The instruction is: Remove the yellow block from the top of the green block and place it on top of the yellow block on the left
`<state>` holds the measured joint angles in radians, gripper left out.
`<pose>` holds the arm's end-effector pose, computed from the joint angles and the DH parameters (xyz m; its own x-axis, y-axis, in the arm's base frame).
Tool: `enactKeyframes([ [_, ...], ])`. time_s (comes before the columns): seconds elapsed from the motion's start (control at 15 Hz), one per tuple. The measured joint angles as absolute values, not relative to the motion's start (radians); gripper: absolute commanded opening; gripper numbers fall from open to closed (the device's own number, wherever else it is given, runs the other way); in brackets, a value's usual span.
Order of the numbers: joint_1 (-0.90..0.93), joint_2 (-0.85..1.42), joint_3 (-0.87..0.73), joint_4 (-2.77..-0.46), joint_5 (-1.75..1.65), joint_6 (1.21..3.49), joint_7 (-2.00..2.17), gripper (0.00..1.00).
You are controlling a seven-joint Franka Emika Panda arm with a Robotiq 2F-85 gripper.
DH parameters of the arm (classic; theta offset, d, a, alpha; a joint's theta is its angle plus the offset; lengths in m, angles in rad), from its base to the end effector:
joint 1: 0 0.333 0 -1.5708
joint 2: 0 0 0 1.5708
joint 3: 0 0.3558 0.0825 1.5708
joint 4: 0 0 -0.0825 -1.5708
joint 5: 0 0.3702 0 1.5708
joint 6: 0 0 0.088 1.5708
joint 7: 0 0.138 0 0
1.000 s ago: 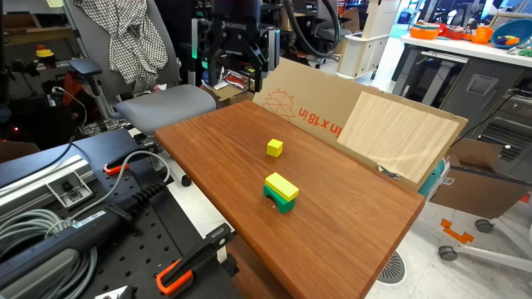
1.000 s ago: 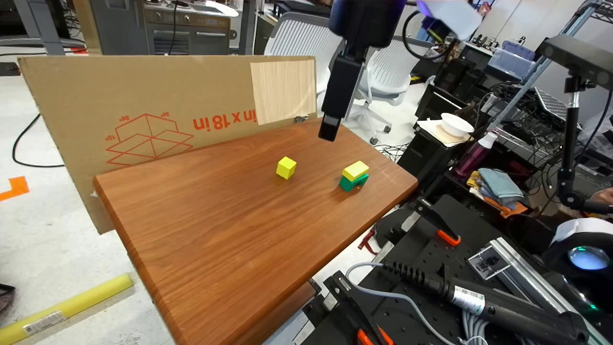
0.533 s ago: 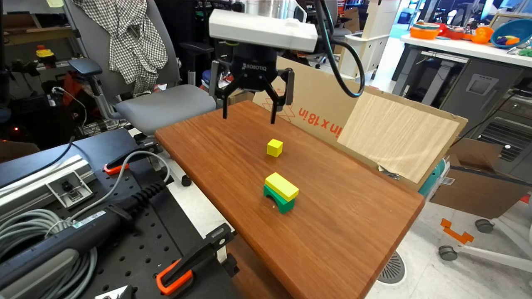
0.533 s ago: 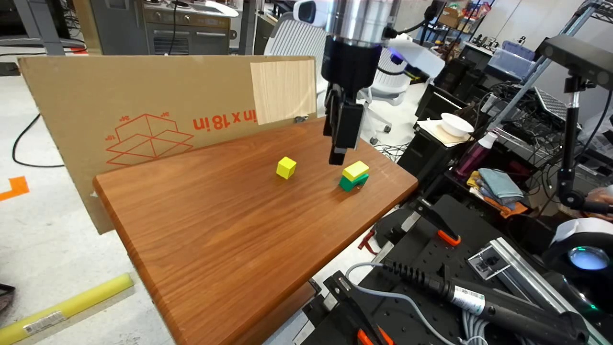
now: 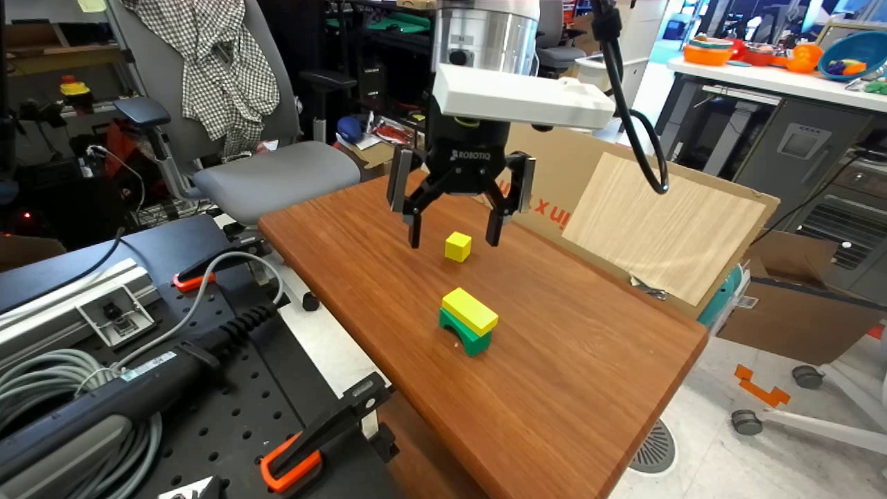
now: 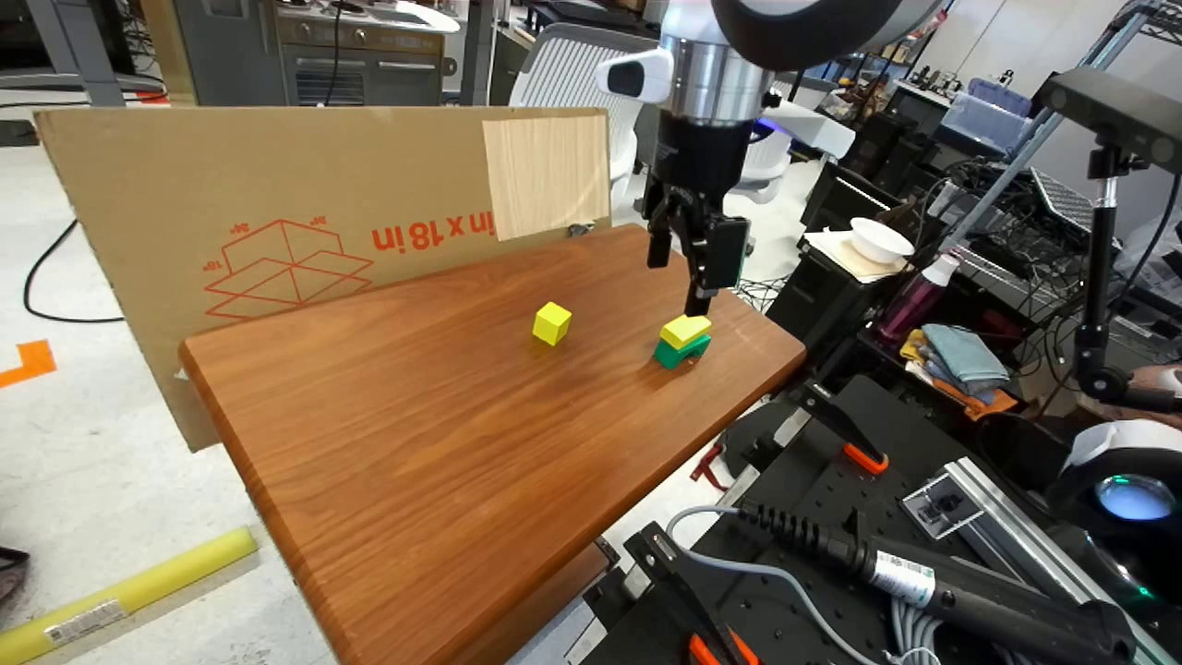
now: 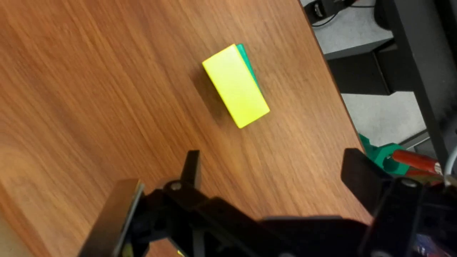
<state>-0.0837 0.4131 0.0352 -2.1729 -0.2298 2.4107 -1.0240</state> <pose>0.5460 -0.0324 0.2039 0.3851 0.9040 -0.1856 0.9078 -0.4073 -0.1002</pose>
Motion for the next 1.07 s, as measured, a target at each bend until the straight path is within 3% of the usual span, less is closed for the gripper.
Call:
enactKeyframes([
  [1.07,-0.083,0.565,0.004,-2.092,-0.332,2.408,-1.071,0.99],
])
